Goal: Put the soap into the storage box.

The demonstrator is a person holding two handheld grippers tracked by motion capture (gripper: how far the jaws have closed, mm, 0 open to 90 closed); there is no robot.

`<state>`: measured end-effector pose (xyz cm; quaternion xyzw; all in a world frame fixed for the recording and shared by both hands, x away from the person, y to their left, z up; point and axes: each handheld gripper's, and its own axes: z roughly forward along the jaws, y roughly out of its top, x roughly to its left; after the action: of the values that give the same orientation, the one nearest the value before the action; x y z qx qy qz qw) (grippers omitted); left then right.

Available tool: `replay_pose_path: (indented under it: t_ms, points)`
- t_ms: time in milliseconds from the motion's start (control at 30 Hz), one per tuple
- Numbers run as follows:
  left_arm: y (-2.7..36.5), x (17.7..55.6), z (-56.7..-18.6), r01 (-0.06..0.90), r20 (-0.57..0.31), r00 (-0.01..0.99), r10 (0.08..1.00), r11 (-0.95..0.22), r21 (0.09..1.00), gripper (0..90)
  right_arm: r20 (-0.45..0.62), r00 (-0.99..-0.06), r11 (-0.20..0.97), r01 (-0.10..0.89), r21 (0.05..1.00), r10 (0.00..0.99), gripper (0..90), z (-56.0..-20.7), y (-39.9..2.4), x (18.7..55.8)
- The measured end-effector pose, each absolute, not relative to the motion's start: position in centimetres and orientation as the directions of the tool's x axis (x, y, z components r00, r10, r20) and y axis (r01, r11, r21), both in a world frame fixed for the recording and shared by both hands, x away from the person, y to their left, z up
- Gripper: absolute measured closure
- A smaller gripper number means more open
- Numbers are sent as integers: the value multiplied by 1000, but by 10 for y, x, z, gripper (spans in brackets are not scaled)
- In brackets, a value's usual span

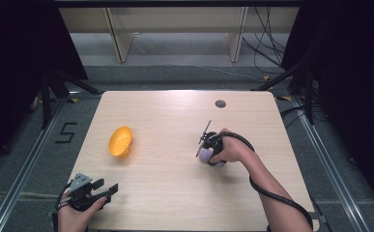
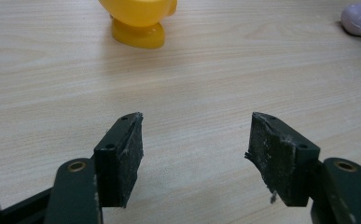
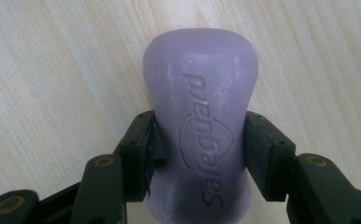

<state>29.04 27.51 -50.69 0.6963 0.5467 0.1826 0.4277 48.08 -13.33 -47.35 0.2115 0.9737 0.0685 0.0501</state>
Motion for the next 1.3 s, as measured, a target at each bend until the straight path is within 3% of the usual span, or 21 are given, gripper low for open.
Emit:
replay_pose_path:
  t_ms: [800, 1300]
  points:
    - [274, 290, -507, 606, -220, 331, 918, -28, 795, 348, -156, -903, 891, 344, 296, 401, 501, -473, -147, 453]
    - [274, 290, -506, 600, -223, 332, 917, -23, 800, 349, -303, -874, 876, 237, 419, 381, 501, -462, -155, 425]
